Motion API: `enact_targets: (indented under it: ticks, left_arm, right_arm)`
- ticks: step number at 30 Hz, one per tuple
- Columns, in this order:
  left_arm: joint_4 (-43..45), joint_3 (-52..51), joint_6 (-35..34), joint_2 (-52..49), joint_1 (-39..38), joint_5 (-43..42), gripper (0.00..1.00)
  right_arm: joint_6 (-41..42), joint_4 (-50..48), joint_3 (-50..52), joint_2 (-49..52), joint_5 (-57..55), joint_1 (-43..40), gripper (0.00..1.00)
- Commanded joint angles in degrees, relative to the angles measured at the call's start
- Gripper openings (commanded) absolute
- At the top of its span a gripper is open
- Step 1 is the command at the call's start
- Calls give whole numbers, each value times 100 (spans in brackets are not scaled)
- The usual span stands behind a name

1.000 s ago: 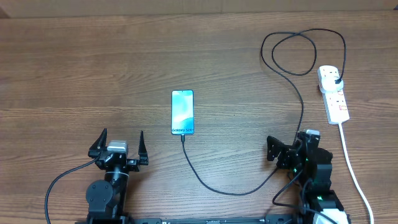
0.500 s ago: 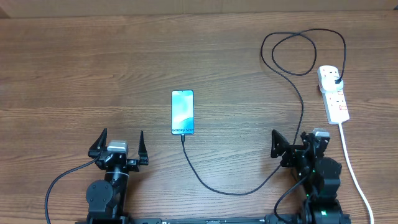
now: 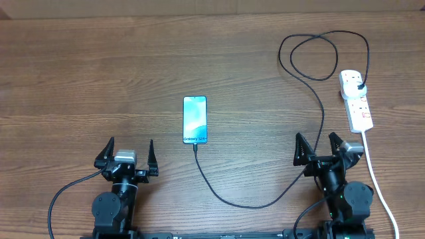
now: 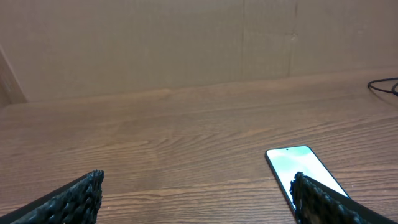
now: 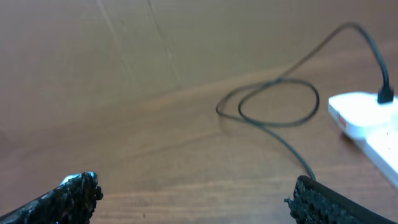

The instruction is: Plug charger to phone and switch on socket

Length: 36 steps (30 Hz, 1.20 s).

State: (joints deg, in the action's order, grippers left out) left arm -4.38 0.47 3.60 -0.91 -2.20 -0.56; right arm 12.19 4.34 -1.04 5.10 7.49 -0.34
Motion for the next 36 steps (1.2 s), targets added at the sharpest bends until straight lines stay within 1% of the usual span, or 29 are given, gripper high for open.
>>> enact_targets:
  ticks: [1,3,36]
  left_arm:
    - [-7,-20,114,66,35,72,99]
    - [-7,-20,116,66,35,72,99]
    - [-7,-20,114,66,35,72,100]
  right_arm:
    - [-4,-20,59,-348,13,28,100]
    - [-7,-20,59,-503,13,28,100]
    - [-7,-33,59,-494,13,28,100]
